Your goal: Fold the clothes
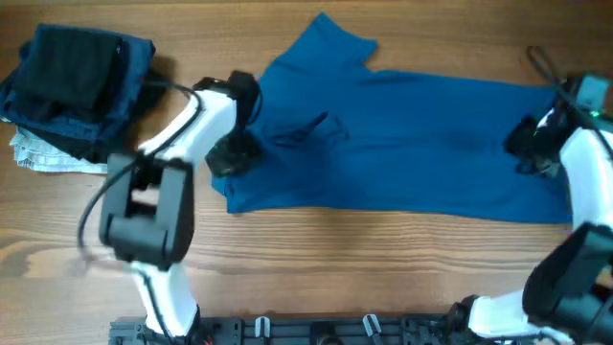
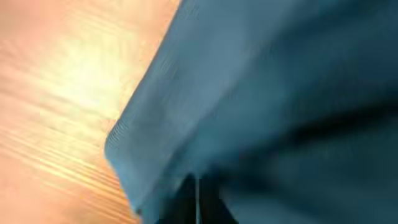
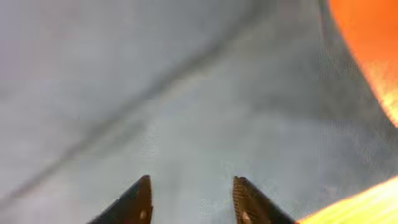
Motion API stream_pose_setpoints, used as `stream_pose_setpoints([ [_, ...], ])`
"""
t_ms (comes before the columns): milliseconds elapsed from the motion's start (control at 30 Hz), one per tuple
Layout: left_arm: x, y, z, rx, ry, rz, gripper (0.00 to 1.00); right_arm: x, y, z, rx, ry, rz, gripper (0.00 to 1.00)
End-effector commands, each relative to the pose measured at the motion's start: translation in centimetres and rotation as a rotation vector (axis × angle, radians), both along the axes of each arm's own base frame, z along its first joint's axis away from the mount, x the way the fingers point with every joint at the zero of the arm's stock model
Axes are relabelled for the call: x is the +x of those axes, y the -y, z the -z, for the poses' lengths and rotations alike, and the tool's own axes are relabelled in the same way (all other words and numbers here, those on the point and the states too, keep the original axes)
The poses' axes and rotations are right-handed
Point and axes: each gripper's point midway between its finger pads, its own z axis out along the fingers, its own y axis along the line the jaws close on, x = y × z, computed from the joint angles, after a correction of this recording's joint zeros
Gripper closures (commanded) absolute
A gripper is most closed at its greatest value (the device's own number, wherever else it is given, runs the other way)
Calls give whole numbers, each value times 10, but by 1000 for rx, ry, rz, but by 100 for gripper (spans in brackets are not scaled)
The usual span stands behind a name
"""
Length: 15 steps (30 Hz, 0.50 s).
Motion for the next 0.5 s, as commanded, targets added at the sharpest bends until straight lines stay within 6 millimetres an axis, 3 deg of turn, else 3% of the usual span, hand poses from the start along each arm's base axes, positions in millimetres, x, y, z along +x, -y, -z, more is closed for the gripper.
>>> stream_pose_setpoints([
  [0, 59, 19, -108, -137, 435, 14, 82, 20, -6, -40, 6, 121, -88, 50],
  [33, 78, 25, -138, -169, 578, 49, 80, 25, -2, -46, -12, 142, -90, 47],
  [100, 104, 32, -173, -209, 752, 67, 78, 31, 8, -50, -63, 163, -73, 39],
  [133, 121, 37, -187, -228, 842, 75, 79, 33, 15, -52, -102, 168, -58, 34],
  [200, 142, 44, -195, -236, 928, 132, 80, 31, 29, -55, -171, 155, -25, 23],
  [233, 149, 51, -196, -255, 953, 170, 80, 29, 34, -56, -201, 143, -11, 1],
  [300, 163, 67, -188, -304, 976, 243, 81, 28, 35, -55, -207, 139, -7, 0],
  [467, 188, 77, -113, -302, 889, 264, 87, 28, 35, -56, -208, 139, -7, 1],
])
